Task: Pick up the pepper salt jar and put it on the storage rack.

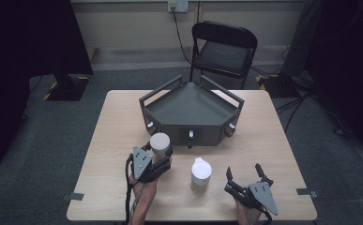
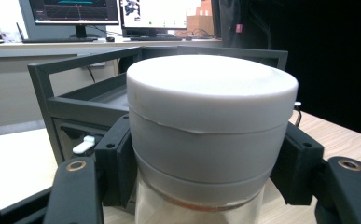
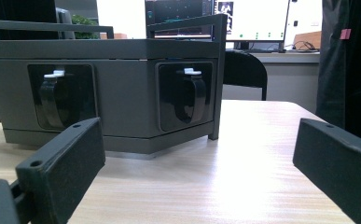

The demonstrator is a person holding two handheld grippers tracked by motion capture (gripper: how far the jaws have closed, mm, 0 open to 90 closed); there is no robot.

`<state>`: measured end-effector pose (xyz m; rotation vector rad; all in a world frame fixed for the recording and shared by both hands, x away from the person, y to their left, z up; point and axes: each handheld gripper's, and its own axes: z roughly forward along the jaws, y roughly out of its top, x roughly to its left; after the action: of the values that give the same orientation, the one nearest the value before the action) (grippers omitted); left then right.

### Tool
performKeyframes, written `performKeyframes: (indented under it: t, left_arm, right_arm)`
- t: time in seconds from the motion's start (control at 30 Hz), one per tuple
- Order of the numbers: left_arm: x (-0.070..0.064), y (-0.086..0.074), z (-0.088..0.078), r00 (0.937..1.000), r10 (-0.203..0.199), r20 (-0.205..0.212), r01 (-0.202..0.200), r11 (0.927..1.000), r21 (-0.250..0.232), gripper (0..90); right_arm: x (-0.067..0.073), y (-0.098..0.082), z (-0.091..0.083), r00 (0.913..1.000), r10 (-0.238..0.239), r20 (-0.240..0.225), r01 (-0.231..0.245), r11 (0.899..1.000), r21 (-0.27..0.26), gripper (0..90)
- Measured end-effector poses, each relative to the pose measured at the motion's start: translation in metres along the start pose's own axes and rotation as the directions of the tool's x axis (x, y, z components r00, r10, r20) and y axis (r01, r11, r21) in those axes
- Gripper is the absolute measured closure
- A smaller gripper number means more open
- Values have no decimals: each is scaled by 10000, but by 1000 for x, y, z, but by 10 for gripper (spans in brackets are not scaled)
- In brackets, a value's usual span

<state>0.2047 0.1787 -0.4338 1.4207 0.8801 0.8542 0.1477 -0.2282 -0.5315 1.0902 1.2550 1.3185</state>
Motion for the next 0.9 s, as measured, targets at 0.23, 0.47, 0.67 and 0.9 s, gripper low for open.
performKeyframes:
  t: [0.23, 0.47, 0.67, 0.9]
  left_arm:
    - [2, 8, 4, 10000, 27, 74, -27, 10000, -31, 344]
    - [5, 20, 9, 9997, 203, 98, -202, 9996, -177, 343]
    - [6, 29, 14, 9996, 265, 111, -263, 9994, -221, 343]
    - [8, 39, 20, 9999, 92, 112, -87, 9992, -397, 343]
  right_arm:
    - [0, 0, 0, 10000, 2, 26, -2, 10000, 1, 6]
    - [0, 0, 0, 10000, 2, 15, -2, 10000, 1, 6]
    - [0, 0, 0, 10000, -2, 26, 2, 10000, 1, 6]
    - [0, 0, 0, 10000, -2, 24, 2, 10000, 0, 6]
